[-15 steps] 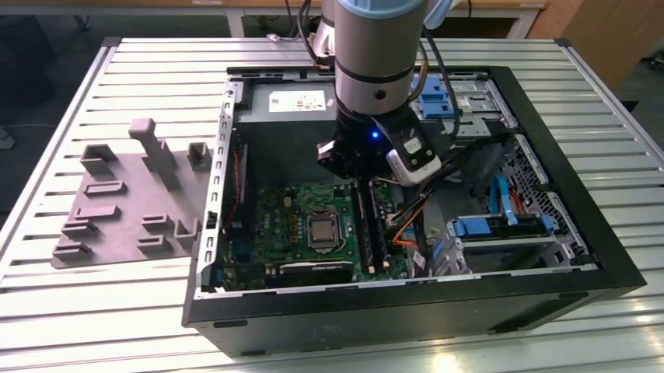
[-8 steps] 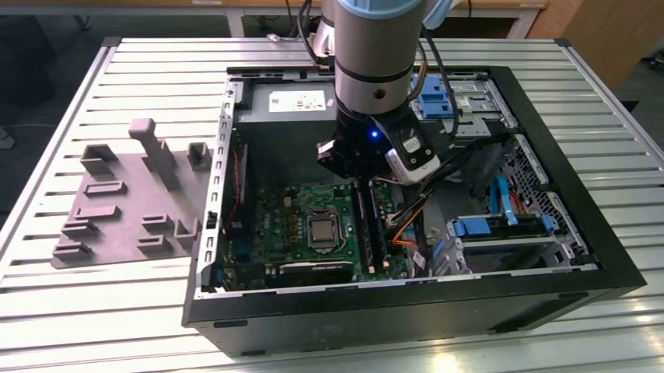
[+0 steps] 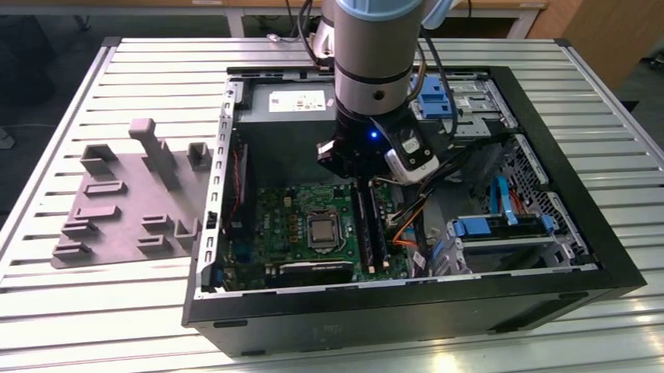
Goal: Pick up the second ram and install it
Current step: 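Press down the second ram until it locks into place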
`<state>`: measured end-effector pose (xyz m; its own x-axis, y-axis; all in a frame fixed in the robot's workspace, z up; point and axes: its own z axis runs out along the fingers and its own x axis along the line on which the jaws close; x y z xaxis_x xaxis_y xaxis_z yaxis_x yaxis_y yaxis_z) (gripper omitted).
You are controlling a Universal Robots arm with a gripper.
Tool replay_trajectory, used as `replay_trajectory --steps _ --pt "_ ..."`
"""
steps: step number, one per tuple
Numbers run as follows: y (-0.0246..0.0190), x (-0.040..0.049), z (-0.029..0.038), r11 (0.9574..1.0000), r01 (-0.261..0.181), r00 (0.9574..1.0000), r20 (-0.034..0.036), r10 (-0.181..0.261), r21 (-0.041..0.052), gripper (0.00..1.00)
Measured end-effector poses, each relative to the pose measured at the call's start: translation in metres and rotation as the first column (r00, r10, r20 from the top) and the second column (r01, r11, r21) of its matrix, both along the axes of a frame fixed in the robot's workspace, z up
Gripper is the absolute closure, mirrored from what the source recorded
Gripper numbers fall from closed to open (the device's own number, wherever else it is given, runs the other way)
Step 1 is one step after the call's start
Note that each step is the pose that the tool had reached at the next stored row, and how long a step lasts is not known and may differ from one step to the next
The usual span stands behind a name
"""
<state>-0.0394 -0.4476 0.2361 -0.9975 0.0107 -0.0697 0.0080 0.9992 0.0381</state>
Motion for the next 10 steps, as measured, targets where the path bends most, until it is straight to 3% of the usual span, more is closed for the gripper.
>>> replay_trajectory --steps 10 --pt "0.0031 0.0001 -0.0026 1.0000 0.000 1.0000 0.0000 0.000 0.0000 0.89"
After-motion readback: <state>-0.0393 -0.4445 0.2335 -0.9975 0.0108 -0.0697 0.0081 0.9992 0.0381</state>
